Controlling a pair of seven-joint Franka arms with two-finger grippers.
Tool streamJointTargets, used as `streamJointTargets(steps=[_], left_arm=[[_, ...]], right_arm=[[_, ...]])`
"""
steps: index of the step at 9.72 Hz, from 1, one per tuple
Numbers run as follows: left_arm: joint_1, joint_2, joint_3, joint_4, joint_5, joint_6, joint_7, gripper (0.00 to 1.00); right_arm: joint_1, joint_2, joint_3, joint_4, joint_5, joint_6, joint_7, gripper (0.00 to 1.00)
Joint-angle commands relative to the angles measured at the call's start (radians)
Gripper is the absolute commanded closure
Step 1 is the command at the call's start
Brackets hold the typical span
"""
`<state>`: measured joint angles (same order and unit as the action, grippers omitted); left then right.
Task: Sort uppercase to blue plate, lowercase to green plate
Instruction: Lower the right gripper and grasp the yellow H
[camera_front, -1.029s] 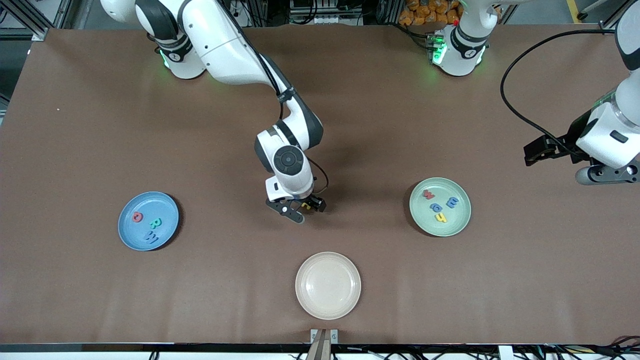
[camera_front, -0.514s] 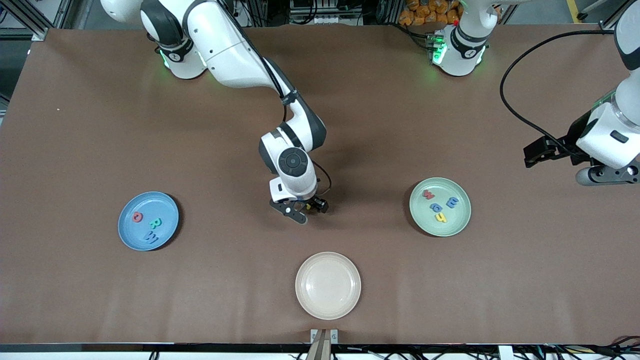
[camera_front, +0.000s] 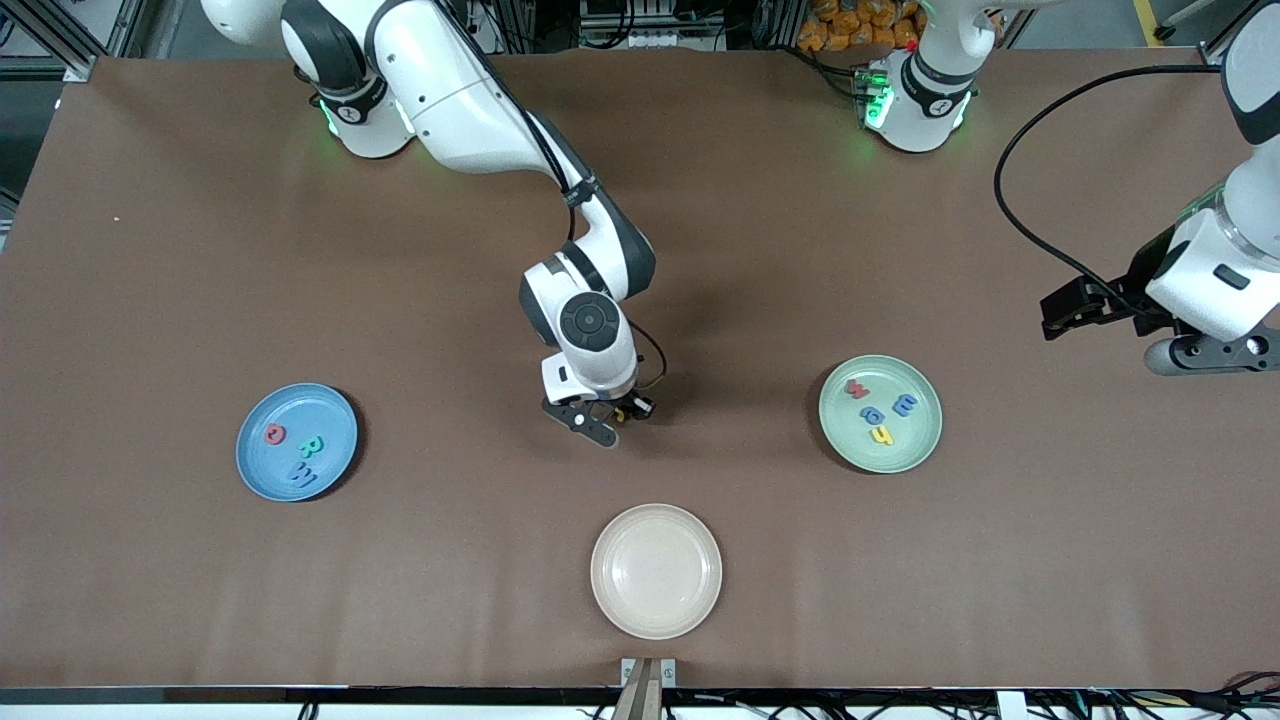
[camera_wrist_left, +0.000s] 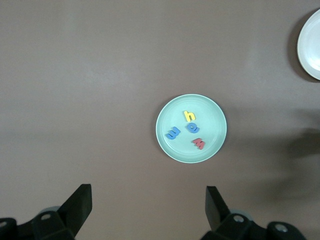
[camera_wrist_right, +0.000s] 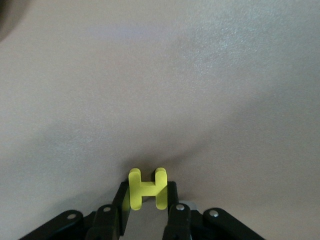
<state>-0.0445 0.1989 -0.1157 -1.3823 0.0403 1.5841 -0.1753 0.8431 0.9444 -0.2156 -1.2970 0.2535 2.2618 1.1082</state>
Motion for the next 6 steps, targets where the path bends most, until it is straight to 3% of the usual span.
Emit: streamJointTargets(steps=[1,3,6], left_arm=[[0.000,0.008,0.002,0.020,-0.028,-0.003,-0.006,0.00],[0.024,0.008,0.014,0.017,-0.020,-0.003,0.017,0.00],[0.061,0.008,0.014,0.016,-0.027,-0.003,0.111,0.00]], right_arm=[[0.004,-0.016,-0.013,0.012,-0.020,-0.001,0.010,1.00],[-0.006,-0.042,-0.066,0.016,-0.092,-0.086,-0.016,1.00],[-0.041,-0.082,-0.160,0.015,-0.086,-0.174,-0.227,1.00]])
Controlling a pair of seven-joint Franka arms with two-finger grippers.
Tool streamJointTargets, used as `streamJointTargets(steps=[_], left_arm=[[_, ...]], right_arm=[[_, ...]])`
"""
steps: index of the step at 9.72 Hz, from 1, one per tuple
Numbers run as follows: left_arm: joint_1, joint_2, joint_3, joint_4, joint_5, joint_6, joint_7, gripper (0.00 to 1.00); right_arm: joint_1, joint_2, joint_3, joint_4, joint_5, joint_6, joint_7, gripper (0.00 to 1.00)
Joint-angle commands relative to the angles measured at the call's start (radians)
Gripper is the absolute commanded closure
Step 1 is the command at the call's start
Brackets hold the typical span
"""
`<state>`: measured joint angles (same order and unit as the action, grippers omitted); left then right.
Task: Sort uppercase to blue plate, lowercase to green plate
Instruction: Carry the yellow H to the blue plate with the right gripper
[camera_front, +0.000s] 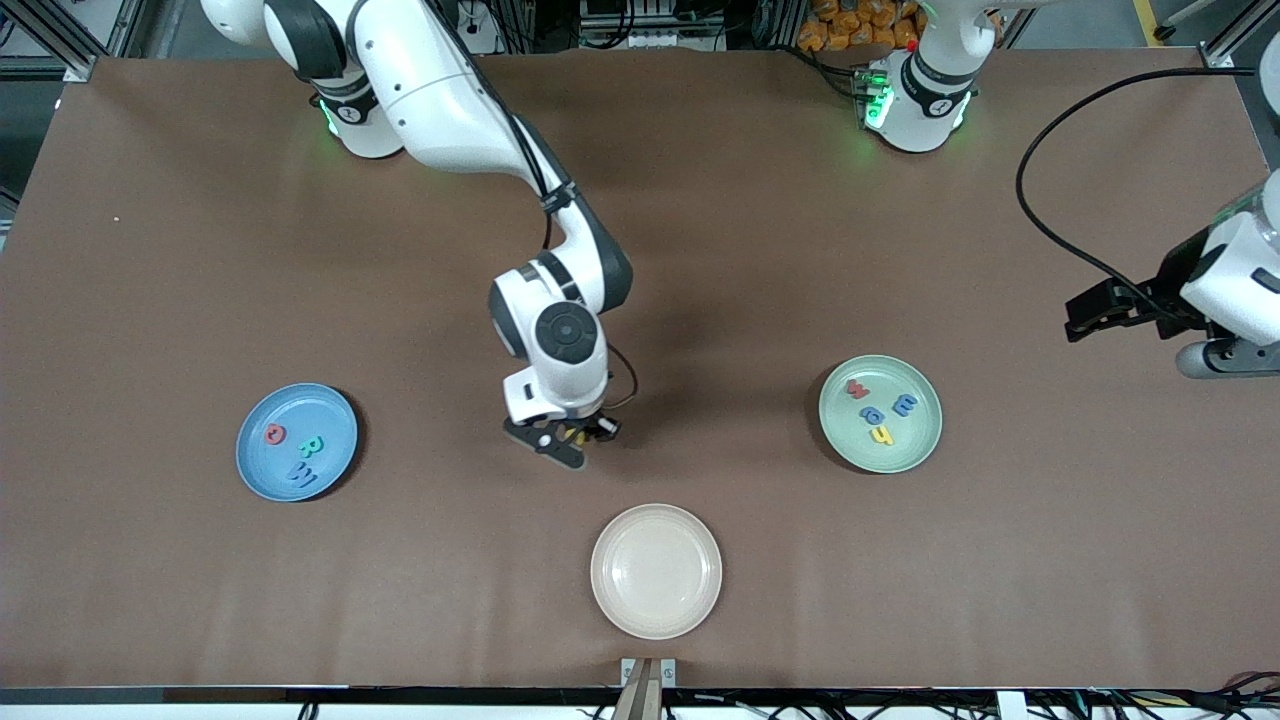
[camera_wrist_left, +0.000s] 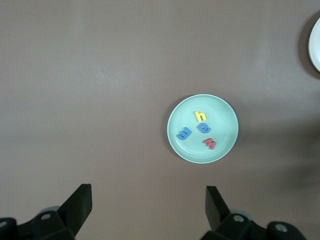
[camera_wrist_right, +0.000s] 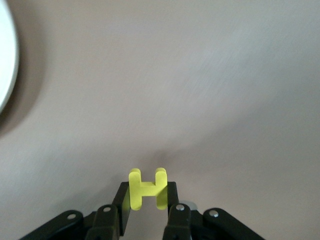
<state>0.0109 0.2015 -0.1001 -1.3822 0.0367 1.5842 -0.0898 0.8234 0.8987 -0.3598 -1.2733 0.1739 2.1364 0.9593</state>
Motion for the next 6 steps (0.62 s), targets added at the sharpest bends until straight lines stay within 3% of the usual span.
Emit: streamJointTargets(steps=[1,6], left_arm=[[0.008,0.004,-0.001,0.015,-0.021,-0.003,0.027,0.00],[0.003,0.006,-0.001,0.015,-0.021,-0.003,0.021,0.00]], right_arm=[[-0.041,-0.049,-0.042,-0.015,-0.007,-0.081,-0.143,1.00],[-0.236,-0.147,-0.053,-0.102,-0.002,-0.115,-0.518,1.00]])
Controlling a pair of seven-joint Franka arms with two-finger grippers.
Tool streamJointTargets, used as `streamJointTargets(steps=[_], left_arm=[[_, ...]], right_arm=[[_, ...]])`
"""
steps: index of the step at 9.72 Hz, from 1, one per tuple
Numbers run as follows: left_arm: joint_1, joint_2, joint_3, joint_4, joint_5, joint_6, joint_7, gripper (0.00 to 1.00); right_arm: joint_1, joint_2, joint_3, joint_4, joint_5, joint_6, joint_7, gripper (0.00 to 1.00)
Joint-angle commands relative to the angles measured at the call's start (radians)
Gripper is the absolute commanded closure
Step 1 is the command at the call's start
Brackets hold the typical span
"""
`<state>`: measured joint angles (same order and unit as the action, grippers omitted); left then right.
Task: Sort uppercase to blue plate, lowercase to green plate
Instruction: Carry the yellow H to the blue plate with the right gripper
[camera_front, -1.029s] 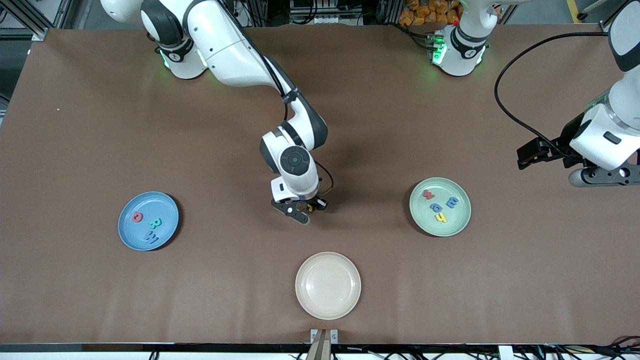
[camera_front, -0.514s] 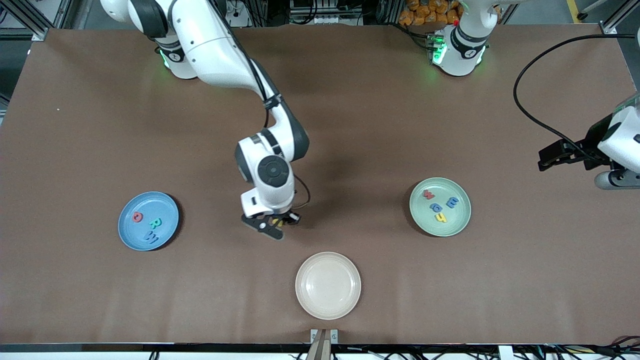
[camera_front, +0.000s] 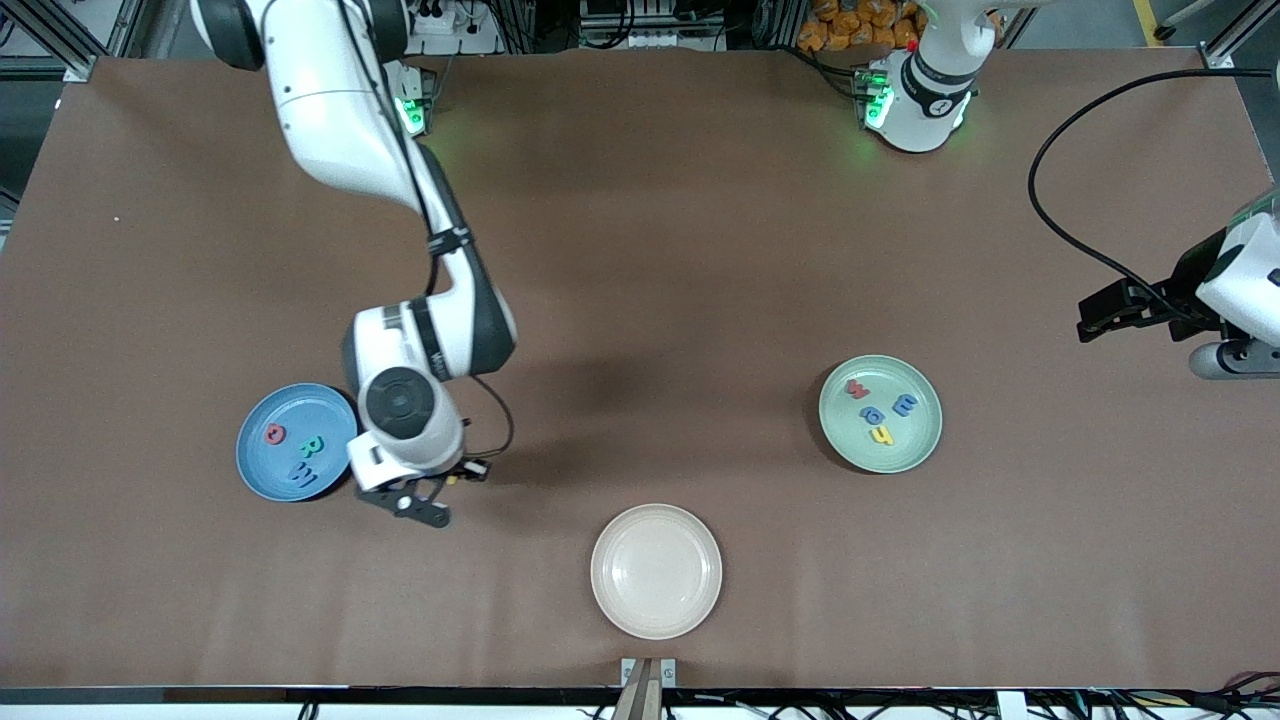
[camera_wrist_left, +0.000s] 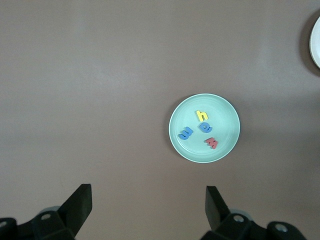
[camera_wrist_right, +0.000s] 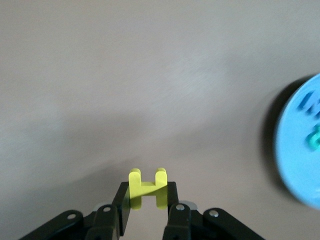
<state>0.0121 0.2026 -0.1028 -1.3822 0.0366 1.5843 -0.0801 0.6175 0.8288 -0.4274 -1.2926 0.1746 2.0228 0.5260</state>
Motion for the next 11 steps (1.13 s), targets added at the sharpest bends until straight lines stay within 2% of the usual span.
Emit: streamJointTargets(steps=[1,4,6,8,10,11], left_arm=[[0.003,0.005,0.002,0.015,-0.020,-0.003,0.010,0.00],[-0.003,0.000,-0.008,0.006,0.003,-0.015,0.011,0.00],[-0.006,-0.018,-0.012,-0.023,0.002,-0.041,0.008,0.00],[-0.003,-0.096,-0.018,-0.096,0.000,-0.041,0.008,0.00],[-0.004,-0.165,-0.032,-0.107,0.000,-0.068,0.010,0.00],[-0.004,-0.195,-0.034,-0.109,0.000,-0.081,0.026,0.00]], right_arm=[[-0.069,-0.120,0.015,-0.140,-0.003,0.010,-0.189,1.00],[-0.181,-0.201,0.015,-0.238,-0.003,0.017,-0.439,1.00],[-0.273,-0.211,0.016,-0.272,0.000,0.019,-0.617,1.00],[-0.346,-0.204,0.019,-0.303,0.055,0.017,-0.789,1.00],[-0.370,-0.200,0.030,-0.339,0.057,0.017,-0.839,1.00],[-0.369,-0.198,0.044,-0.347,0.089,0.011,-0.830,0.61]])
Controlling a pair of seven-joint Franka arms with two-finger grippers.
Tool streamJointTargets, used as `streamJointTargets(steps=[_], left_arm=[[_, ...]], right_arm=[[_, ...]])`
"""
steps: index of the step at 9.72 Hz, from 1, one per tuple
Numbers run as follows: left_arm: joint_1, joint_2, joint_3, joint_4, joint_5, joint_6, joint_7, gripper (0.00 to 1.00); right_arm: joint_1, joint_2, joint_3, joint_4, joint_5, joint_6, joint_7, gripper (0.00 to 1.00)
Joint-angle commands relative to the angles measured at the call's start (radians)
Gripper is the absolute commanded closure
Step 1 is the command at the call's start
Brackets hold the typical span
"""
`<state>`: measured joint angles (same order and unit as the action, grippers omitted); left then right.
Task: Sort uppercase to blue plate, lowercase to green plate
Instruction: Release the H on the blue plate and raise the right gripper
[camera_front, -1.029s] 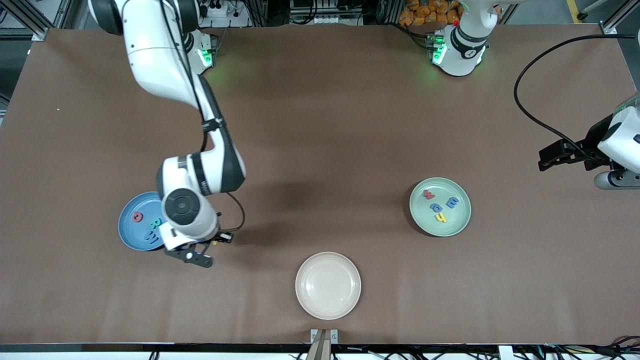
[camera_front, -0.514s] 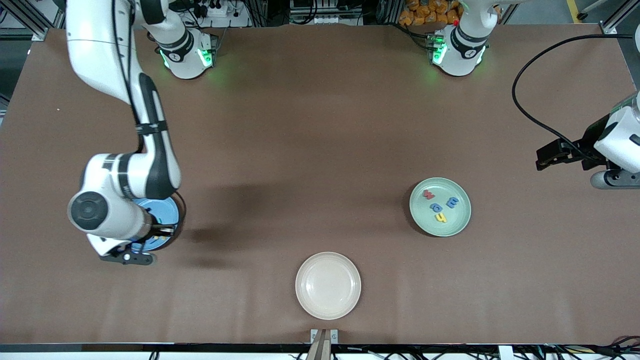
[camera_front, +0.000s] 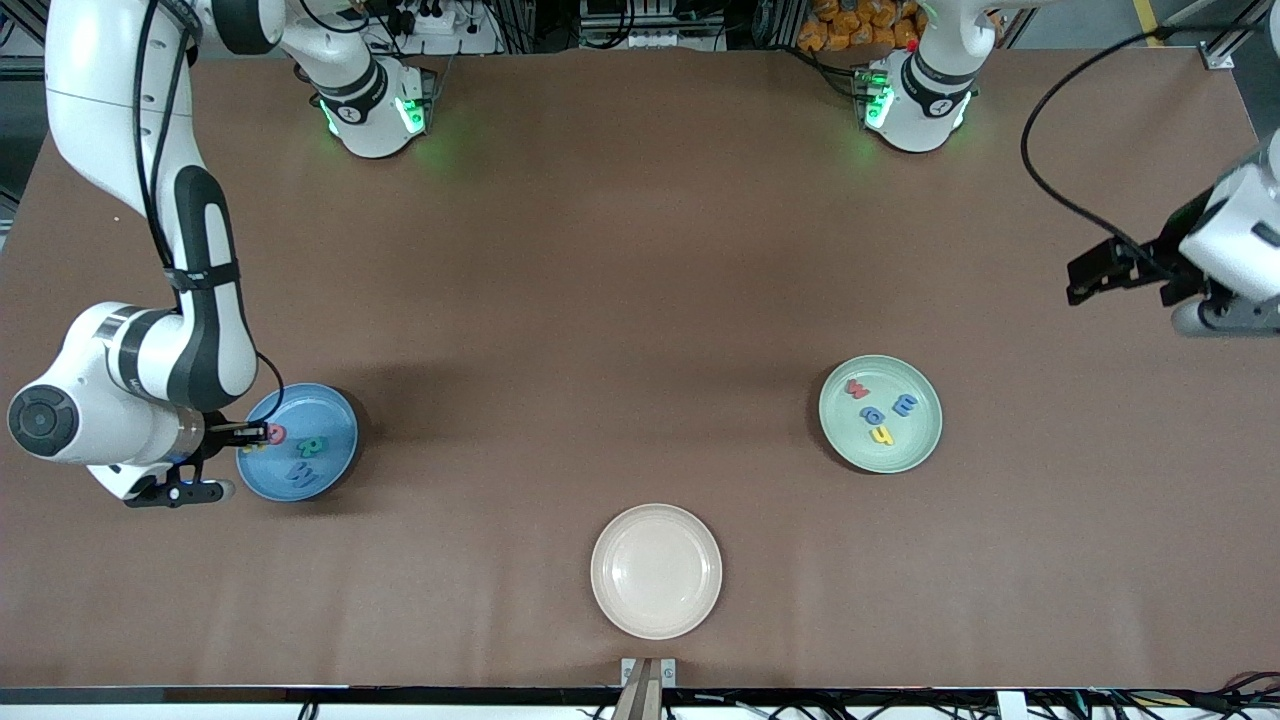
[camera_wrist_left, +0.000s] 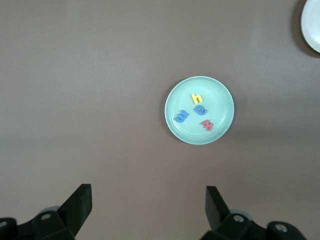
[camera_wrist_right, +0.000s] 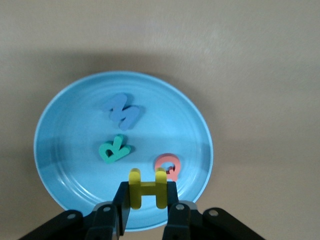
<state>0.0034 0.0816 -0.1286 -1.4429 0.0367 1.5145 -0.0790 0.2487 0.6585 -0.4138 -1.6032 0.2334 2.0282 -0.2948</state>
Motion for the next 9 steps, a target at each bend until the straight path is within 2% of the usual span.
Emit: streamJointTargets(steps=[1,3,4,6,7,9], left_arm=[[0.009,-0.080,-0.008,-0.039,-0.009,-0.017,0.030,0.00],[0.006,-0.088,-0.028,-0.036,-0.015,-0.017,0.018,0.00],[0.009,-0.092,-0.034,-0.036,-0.015,-0.022,0.013,0.00],[0.012,-0.095,-0.034,-0.036,-0.018,-0.023,0.016,0.00],[0.012,-0.095,-0.034,-0.037,-0.020,-0.023,0.015,0.00],[0.012,-0.094,-0.032,-0.036,-0.020,-0.023,0.016,0.00]], right_arm=[[-0.002,-0.028,0.036,-0.059,0.081,0.012,-0.009,0.01],[-0.063,-0.057,0.110,-0.061,0.075,0.015,-0.010,0.00],[-0.075,-0.083,0.116,-0.061,0.060,0.018,-0.010,0.00],[-0.156,-0.155,0.203,-0.063,-0.067,0.020,0.023,0.00],[-0.186,-0.201,0.237,-0.084,-0.103,0.023,0.048,0.00],[-0.274,-0.351,0.353,-0.225,-0.184,0.131,0.081,0.00]])
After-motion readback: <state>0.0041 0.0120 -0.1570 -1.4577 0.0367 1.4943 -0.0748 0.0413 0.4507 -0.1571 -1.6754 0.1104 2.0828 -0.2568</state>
